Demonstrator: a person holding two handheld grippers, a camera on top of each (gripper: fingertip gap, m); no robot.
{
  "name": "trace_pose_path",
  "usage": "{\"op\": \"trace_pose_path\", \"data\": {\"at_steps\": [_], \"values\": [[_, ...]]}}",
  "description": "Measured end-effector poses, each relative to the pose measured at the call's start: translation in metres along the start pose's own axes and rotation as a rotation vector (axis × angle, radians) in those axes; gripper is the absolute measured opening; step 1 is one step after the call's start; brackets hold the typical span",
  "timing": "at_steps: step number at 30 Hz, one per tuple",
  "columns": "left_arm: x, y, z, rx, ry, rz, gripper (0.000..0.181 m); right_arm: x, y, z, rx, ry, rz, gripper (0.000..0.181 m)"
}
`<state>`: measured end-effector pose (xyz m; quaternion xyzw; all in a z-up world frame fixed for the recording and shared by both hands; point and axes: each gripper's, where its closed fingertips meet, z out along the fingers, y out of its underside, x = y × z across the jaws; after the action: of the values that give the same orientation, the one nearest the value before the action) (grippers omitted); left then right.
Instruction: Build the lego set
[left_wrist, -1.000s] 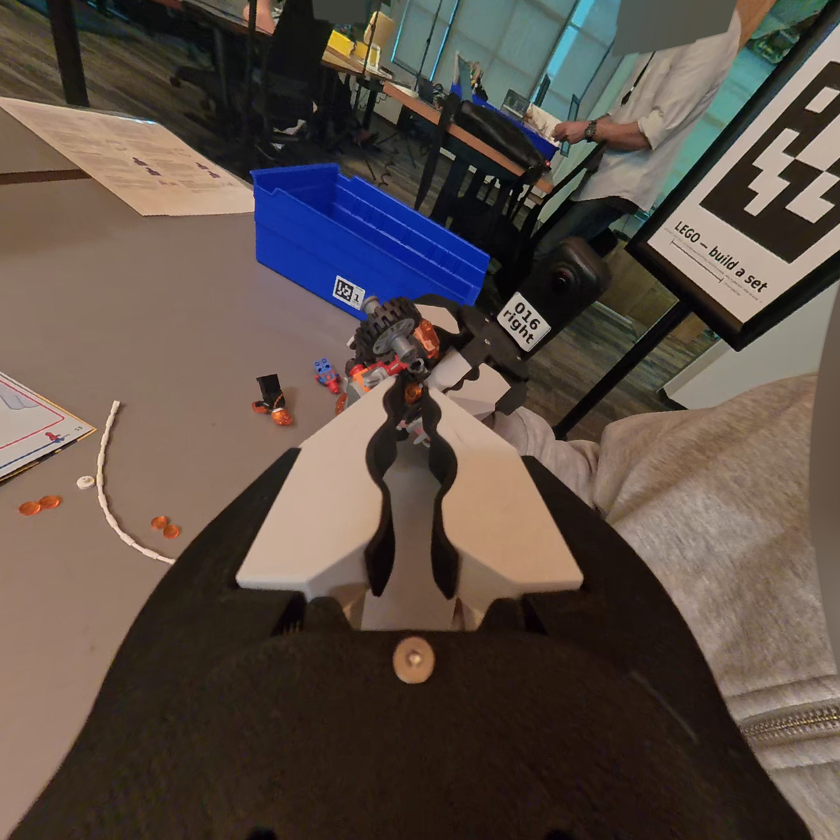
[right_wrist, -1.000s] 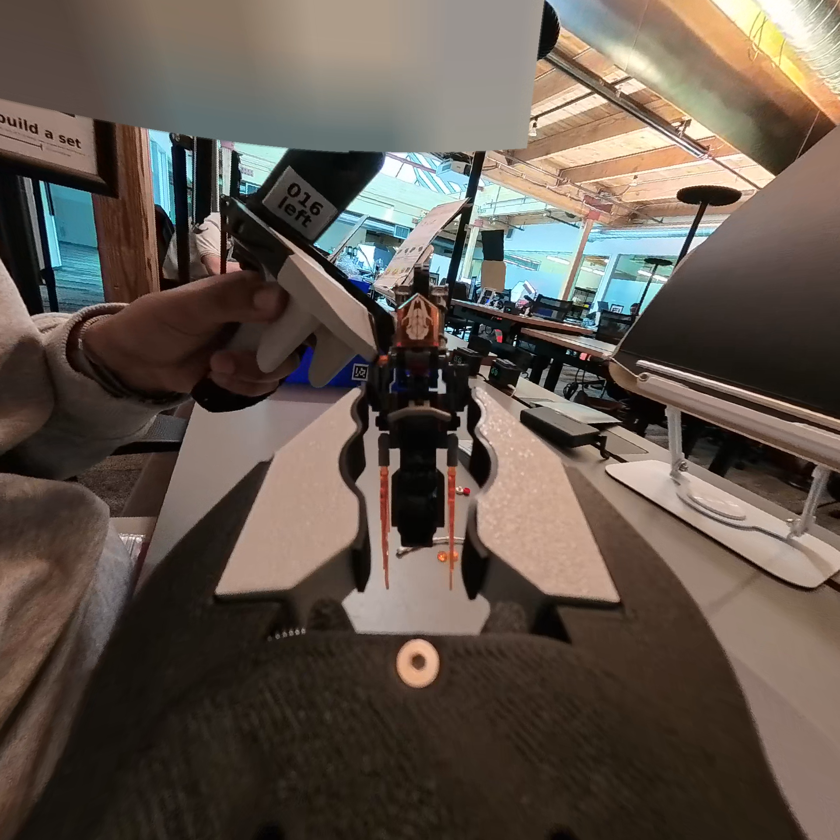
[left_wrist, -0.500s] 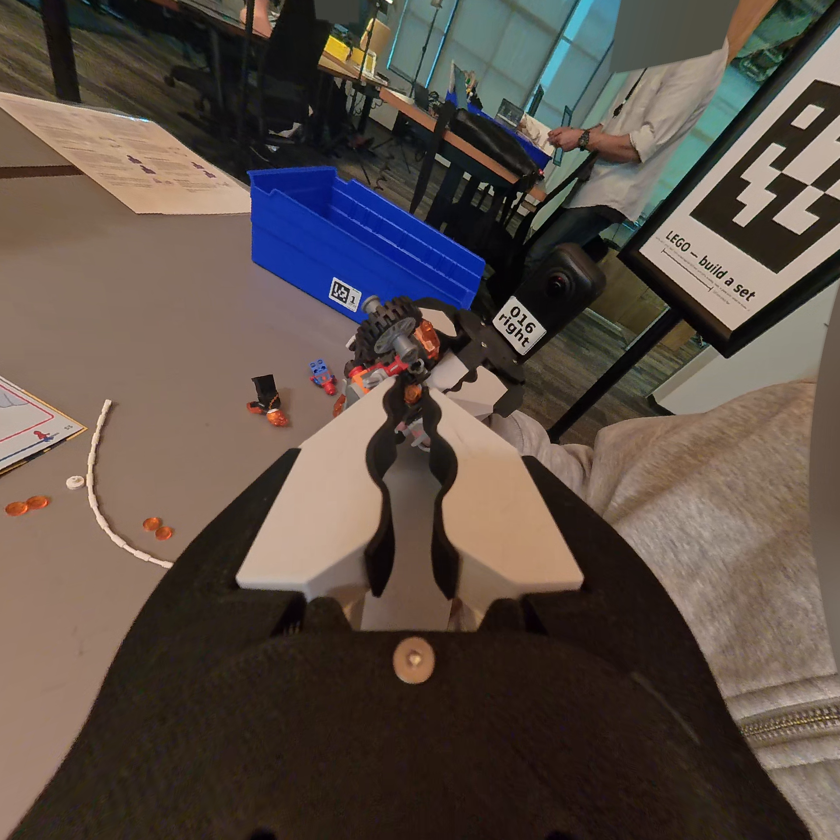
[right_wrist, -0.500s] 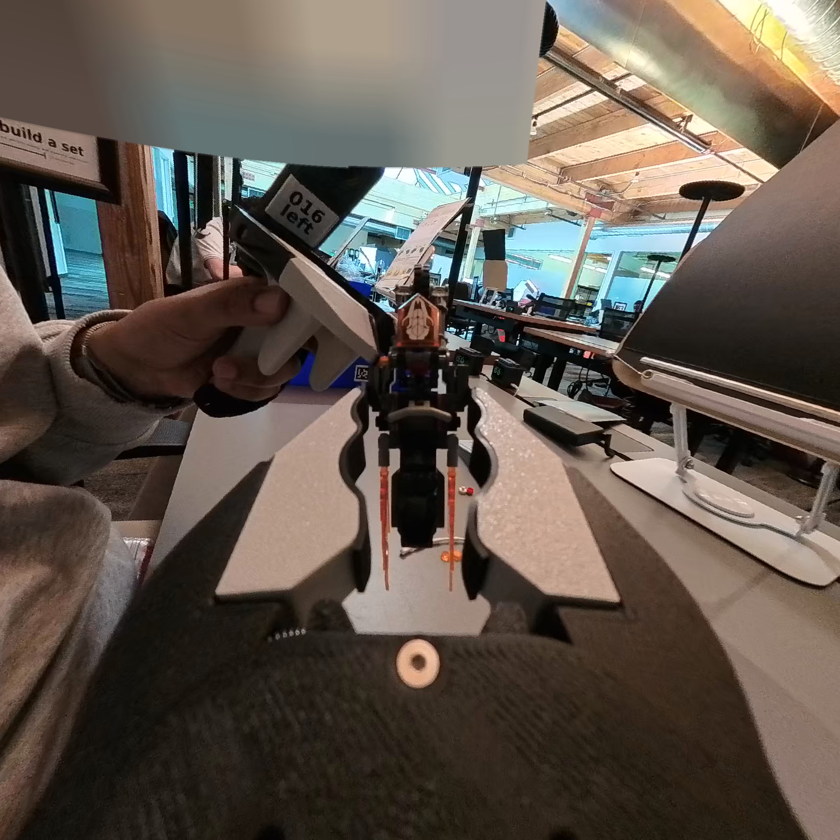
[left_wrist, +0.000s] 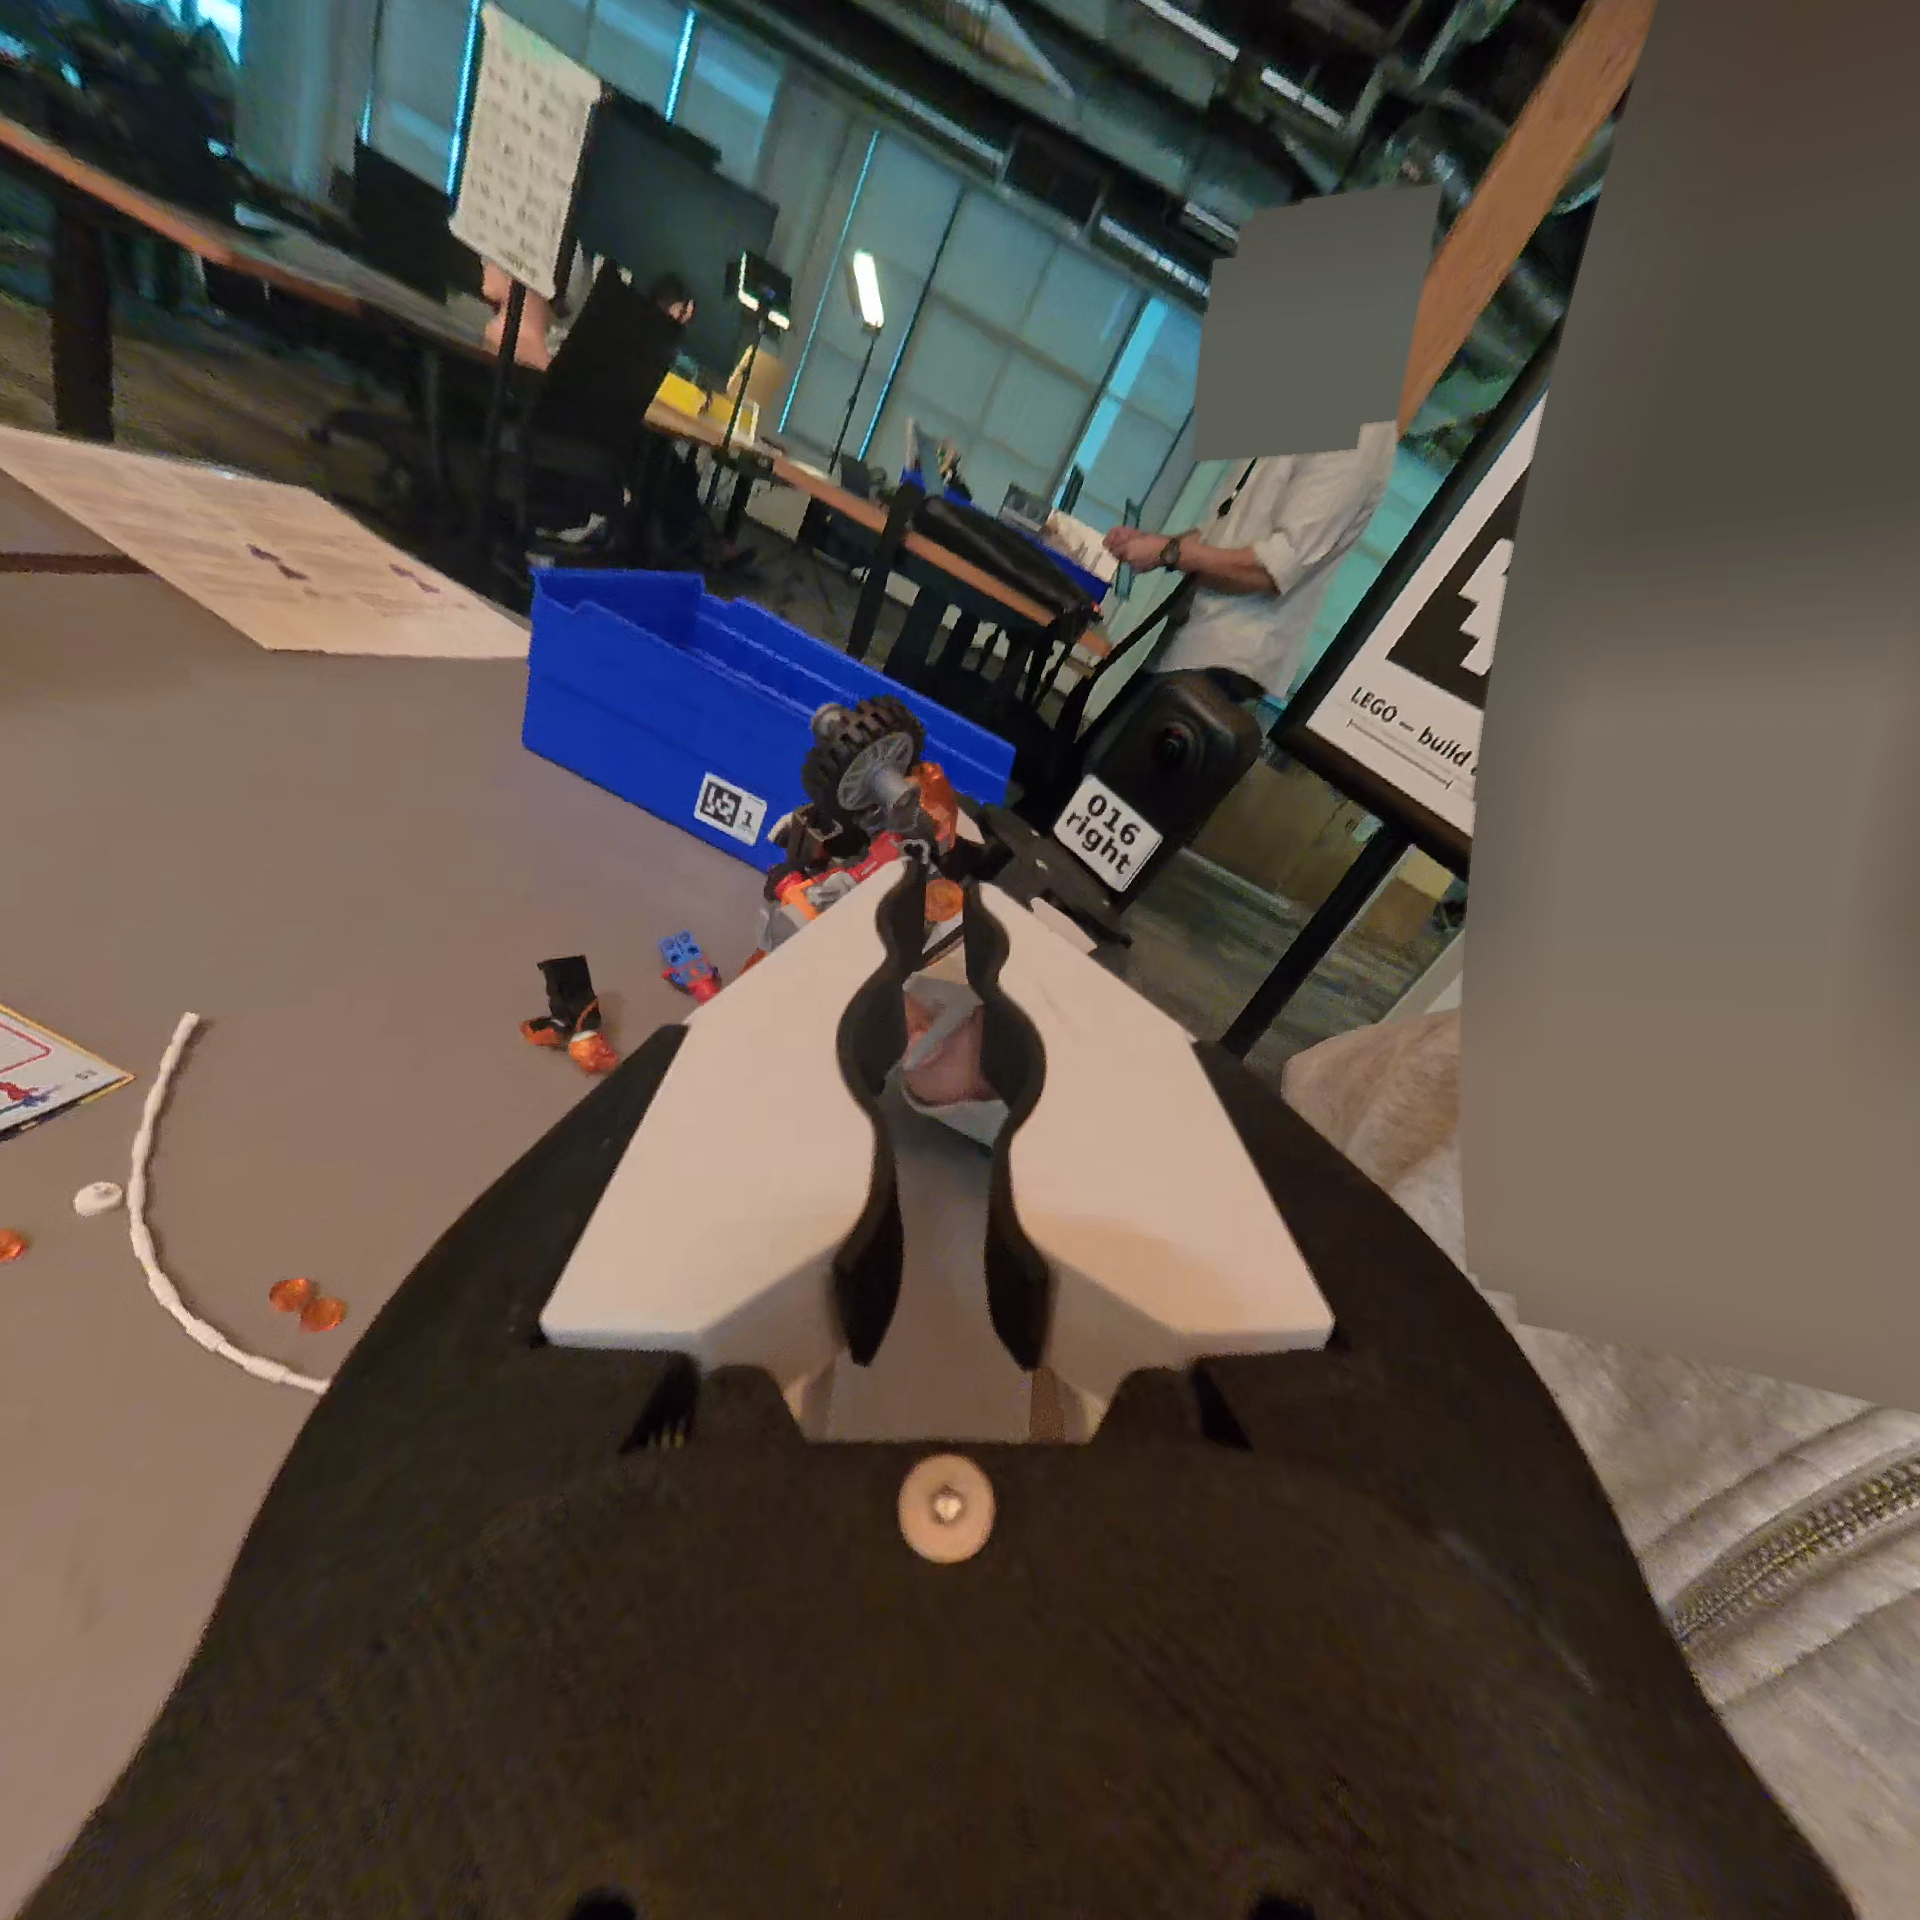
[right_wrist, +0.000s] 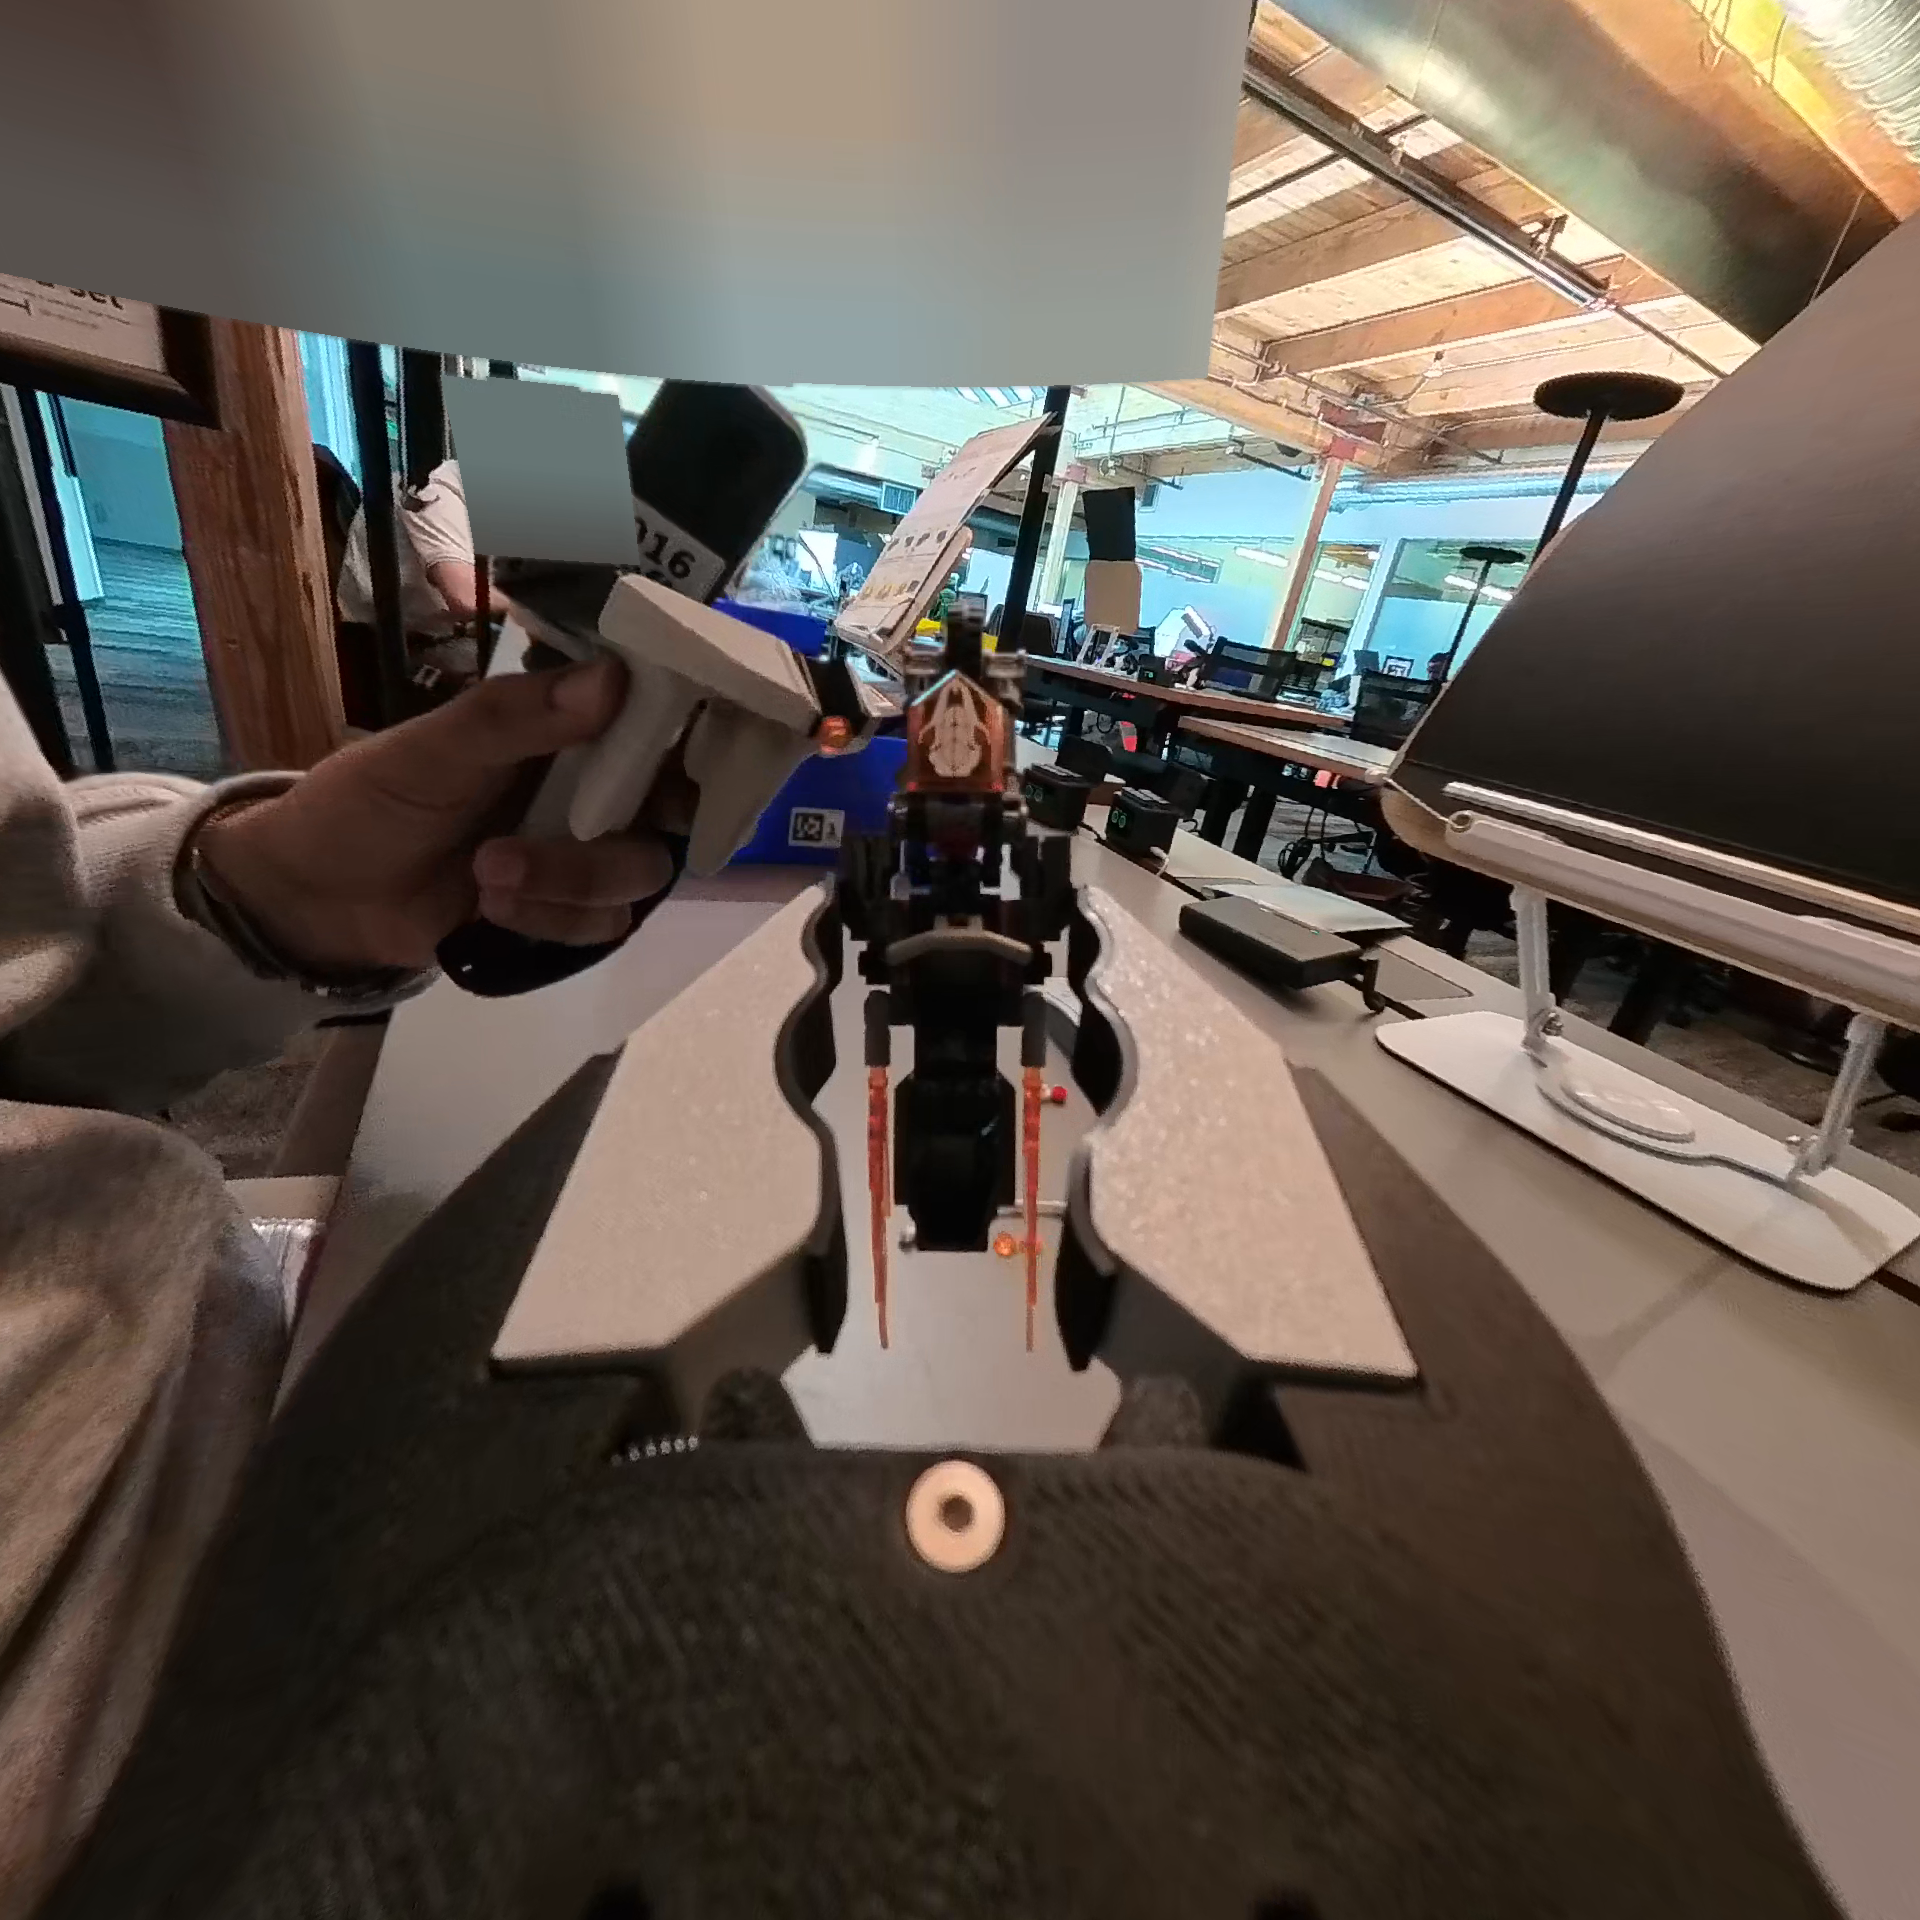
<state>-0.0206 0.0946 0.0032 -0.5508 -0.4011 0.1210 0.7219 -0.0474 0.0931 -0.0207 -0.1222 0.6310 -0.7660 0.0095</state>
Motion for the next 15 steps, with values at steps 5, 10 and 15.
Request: {"op": "trace_pose_path", "data": {"at_steps": [5,10,15], "values": [[-0.013,0.000,-0.008,0.099,0.045,-0.011,0.005,0.005,0.004,0.000,-0.018,0.025,0.001,0.041],[-0.035,0.003,-0.018,0.124,0.057,-0.055,0.005,0.017,0.009,0.000,-0.044,0.082,0.014,0.041],[-0.062,-0.005,-0.038,0.153,0.000,-0.074,0.005,0.043,0.004,-0.003,-0.007,0.183,0.093,0.041]]}}
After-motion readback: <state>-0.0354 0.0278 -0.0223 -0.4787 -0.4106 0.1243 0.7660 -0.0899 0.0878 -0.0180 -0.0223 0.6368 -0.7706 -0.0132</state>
